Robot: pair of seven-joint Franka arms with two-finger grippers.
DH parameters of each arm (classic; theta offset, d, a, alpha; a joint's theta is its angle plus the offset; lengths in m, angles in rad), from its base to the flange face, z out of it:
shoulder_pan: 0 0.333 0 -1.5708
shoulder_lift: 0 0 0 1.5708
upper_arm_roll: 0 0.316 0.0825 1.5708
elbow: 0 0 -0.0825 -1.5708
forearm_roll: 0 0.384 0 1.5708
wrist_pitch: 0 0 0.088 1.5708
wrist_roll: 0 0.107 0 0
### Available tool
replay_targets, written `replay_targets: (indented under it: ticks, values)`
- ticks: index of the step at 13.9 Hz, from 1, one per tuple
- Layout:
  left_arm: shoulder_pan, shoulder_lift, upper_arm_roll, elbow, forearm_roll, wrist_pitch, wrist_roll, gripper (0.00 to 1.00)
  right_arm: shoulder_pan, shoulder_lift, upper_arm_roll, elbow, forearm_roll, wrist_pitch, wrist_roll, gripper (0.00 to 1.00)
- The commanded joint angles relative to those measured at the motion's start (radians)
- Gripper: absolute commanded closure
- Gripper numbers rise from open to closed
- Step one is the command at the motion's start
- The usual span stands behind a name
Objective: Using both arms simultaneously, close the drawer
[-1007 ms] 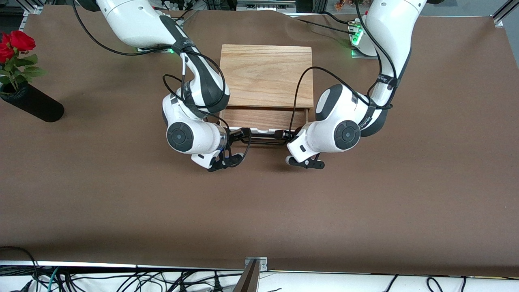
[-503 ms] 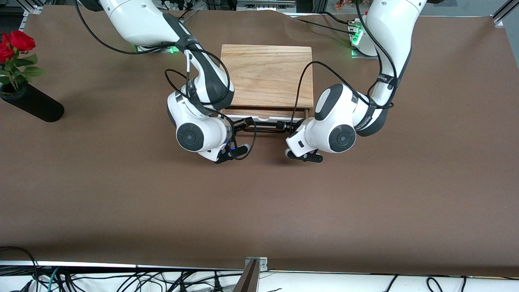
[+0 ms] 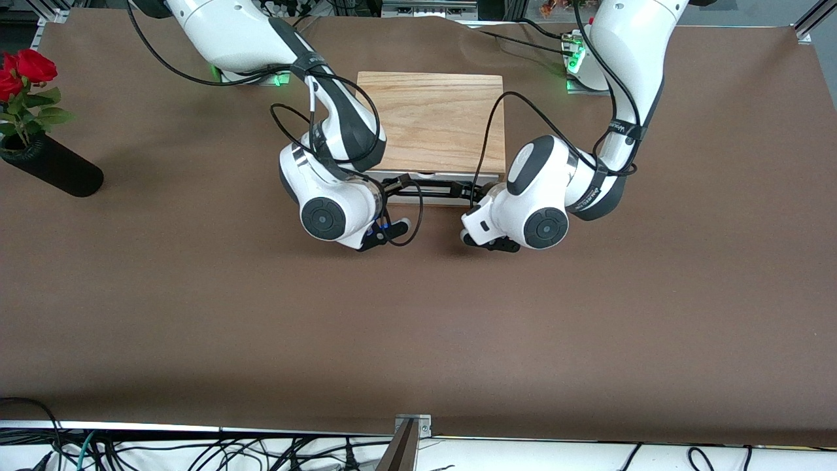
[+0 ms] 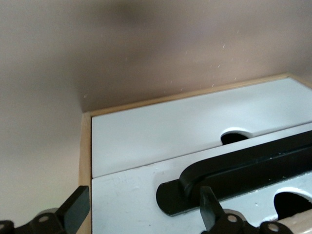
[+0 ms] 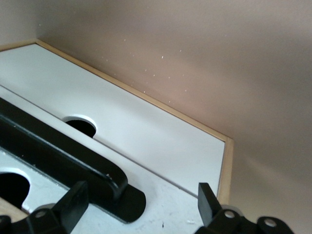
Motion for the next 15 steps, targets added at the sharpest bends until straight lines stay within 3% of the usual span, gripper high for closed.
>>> replay_targets:
  ticks: [1,8,13,15]
  values:
    - [-0.009,0.007,0.009,0.006,-0.024,-0.041,0.004,0.00,0.009,-0.002,0.007,-0.012,0.017,-0.033,-0.006,0.00]
    - [0.004,-0.006,0.012,0.023,-0.026,-0.061,0.003,0.00,0.006,-0.006,0.002,0.052,0.015,0.004,-0.009,0.00]
    - [0.135,-0.018,0.022,0.167,0.017,-0.061,0.009,0.00,-0.034,-0.043,-0.015,0.157,0.003,-0.005,-0.008,0.00]
    - [0.169,-0.018,0.020,0.224,0.072,-0.061,0.012,0.00,-0.070,-0.086,-0.059,0.160,-0.041,-0.010,-0.014,0.00]
